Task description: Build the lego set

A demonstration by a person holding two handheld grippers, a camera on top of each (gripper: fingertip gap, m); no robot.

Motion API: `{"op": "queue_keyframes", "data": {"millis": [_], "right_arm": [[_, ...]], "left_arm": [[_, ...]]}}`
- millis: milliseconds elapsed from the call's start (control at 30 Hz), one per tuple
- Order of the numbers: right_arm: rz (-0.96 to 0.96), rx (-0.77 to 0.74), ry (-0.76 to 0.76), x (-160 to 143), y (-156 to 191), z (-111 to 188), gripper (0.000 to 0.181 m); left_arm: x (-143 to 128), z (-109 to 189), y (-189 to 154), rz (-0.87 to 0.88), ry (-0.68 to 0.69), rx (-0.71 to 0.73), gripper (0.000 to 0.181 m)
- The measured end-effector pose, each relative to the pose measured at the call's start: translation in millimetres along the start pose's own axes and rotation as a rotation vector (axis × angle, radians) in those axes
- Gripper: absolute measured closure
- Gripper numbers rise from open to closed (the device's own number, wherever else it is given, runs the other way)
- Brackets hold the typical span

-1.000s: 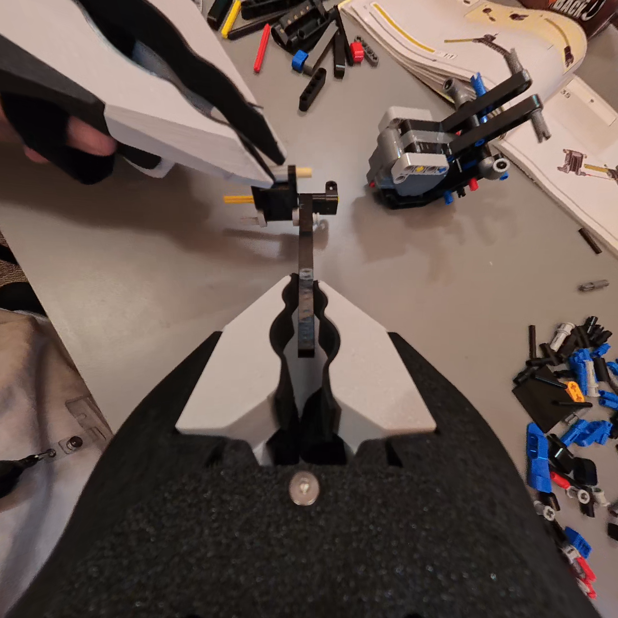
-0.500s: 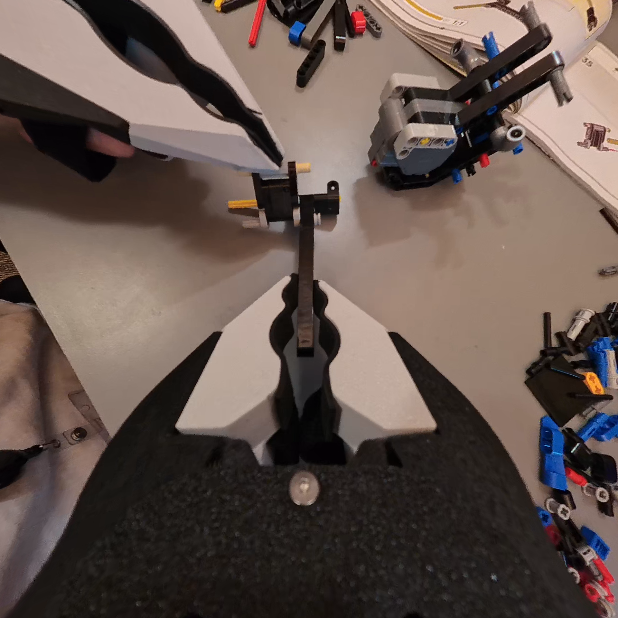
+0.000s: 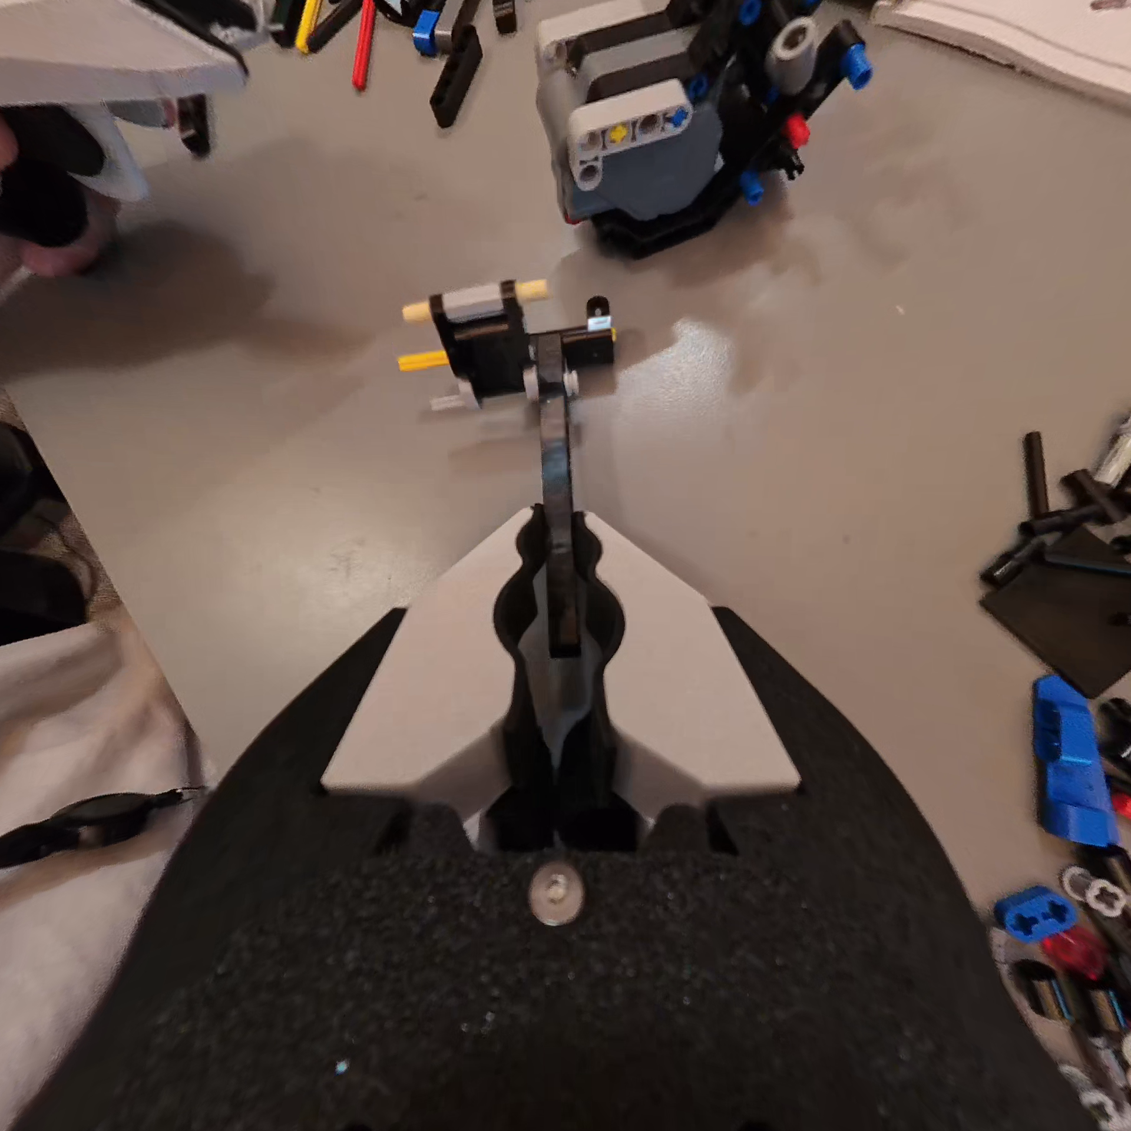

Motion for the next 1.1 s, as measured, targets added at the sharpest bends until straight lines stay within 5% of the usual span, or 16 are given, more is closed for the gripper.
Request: {"op": "queue_keyframes", "data": {"millis": [33,467,700,800,967,1100], "right_arm": [[-0.015,0.016,-0.004,0,-1,0,0.173],[0.017,-0.09,0.047,1,-1,9,0.157],[0.131,-0.429,-0.267,23,-29,39,0.147],[0.126,-0.51,-0.406,25,-42,43,0.144],[0.077,-0.478,-0.555,25,-45,50,0.148],[0.036,-0.399,-0.65,24,-46,51,0.149]], "left_arm": [[0,2,1,0.011,-0.018,0.0,0.169],[5,22,4,-0.043,-0.206,0.009,0.166],[5,22,11,0.022,-0.213,-0.008,0.161],[7,17,14,0.029,-0.191,-0.009,0.172],[71,-13,20,0.002,0.038,-0.193,0.157],[137,-87,30,-0.186,0.247,-0.23,0.152]]}}
Point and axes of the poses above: each gripper's, where its closed fingertips meet, z back along the fingers, x out of its top, y = z × x across the jaws, the point moved 8 cm from there along z, back along the fingers, and after that the axes turned 5 degrees about y, right-handed, at the moved point
